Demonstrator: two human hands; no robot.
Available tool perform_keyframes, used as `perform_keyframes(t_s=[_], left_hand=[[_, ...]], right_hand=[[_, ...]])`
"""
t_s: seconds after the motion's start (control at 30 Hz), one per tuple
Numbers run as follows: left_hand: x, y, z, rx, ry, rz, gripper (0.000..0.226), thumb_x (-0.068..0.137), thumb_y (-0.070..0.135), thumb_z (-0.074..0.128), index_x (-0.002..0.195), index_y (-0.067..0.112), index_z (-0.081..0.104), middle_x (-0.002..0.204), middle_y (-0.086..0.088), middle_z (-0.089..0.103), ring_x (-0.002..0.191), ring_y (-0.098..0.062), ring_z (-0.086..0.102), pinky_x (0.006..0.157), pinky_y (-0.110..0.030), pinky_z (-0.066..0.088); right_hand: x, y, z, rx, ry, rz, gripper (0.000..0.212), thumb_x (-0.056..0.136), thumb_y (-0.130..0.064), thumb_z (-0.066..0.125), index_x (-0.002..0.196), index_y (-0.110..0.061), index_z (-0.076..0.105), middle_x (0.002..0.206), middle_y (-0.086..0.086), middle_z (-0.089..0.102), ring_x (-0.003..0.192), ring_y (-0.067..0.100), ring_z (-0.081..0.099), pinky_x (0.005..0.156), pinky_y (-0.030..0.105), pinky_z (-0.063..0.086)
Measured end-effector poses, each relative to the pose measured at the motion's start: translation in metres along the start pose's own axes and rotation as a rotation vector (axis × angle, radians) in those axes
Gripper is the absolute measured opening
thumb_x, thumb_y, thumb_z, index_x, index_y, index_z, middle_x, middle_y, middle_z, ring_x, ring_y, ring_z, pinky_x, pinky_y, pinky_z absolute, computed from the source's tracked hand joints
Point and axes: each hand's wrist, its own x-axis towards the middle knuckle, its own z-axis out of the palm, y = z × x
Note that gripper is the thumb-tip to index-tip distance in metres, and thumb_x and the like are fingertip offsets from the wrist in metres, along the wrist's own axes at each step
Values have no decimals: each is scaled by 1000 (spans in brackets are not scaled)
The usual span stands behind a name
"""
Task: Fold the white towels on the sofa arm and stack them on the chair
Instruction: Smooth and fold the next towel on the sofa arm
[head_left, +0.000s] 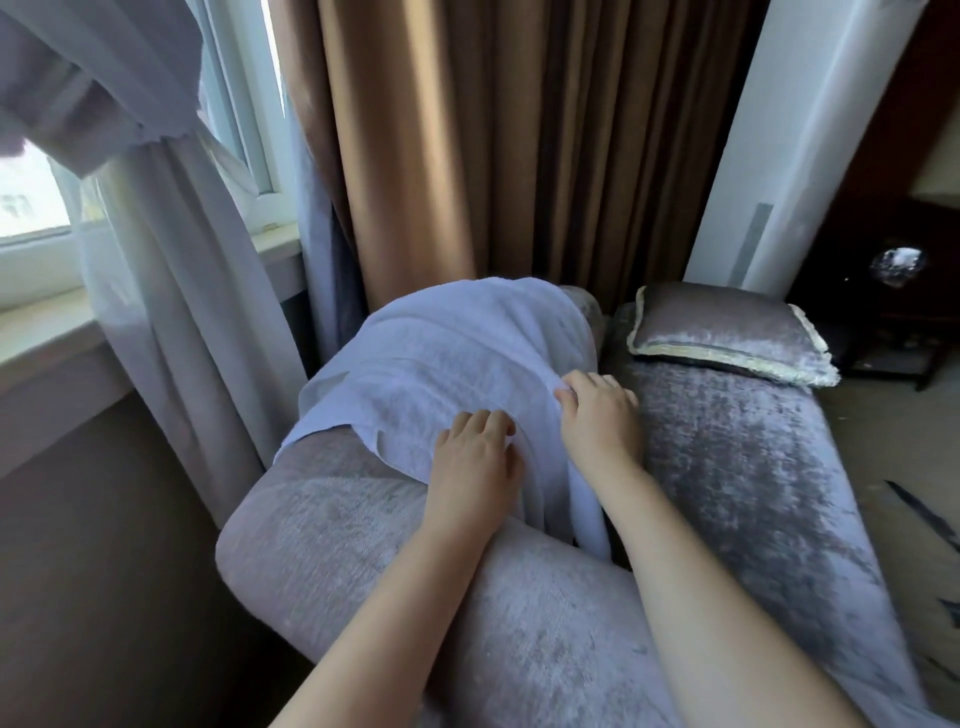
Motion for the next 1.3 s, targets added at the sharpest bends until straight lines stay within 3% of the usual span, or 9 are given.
perform_keyframes(t_s=[0.23,0.33,0.47,0.53,0.67,0.87,1.0,1.1,1.3], left_hand=[[3,9,-17,45,269,-55,56,66,-12,62,118,11,57,110,-14,61,85,-31,57,69,-38,48],[-3,10,-23,133,282,28,50,72,-4,53,115,19,61,124,-16,58,101,-33,54,79,-42,47],[-13,15,-34,189,139,208,22,68,7,74,85,17,65,99,0,64,100,-26,51,87,-48,44],[-25,32,-43,148,90,363,5,78,12,62,81,15,61,83,1,60,86,-24,56,88,-46,44],[-67,79,-67,-42,29,535,15,85,20,51,74,12,56,67,-1,51,61,-23,48,61,-32,34],[-117,91,-95,-247,-368,591,45,94,60,40,95,19,61,79,12,57,69,-8,51,61,-26,39],[-69,89,-94,-270,-328,365,31,98,38,35,112,23,58,99,12,63,75,-7,61,63,-30,46],[-24,89,-71,-141,-366,391,26,101,18,40,114,18,63,110,3,64,97,-19,60,71,-28,44],[25,105,-12,-56,-762,353,34,101,11,38,122,20,63,123,2,64,115,-19,58,93,-24,42]], right_hand=[[-83,-9,-48,-128,163,-360,16,85,-18,52,70,-21,55,69,-6,53,76,17,51,79,29,34],[-121,6,-73,-159,195,-416,16,84,-10,58,73,-21,55,70,-5,49,73,19,51,79,28,34],[-152,33,-128,-247,266,-348,21,88,-11,44,77,-16,61,74,-2,55,74,25,58,78,30,35],[-161,42,-162,-316,333,-283,23,87,-10,42,79,-11,64,76,3,59,73,29,59,74,33,35],[-188,47,-215,-265,392,-202,25,90,-12,41,81,-6,64,76,6,59,72,29,53,67,36,36],[-258,49,-226,-54,-157,-378,16,86,-19,52,71,-20,46,73,-9,44,70,10,37,71,20,28],[-245,59,-233,43,48,-211,52,103,-39,35,62,-13,56,60,-3,53,53,17,47,56,30,42],[-207,65,-238,133,139,93,29,96,-34,44,86,-20,68,82,-6,65,69,17,63,60,37,51],[-128,84,-220,122,-363,300,25,99,-17,46,96,-35,63,97,-14,65,93,8,61,80,22,48]])
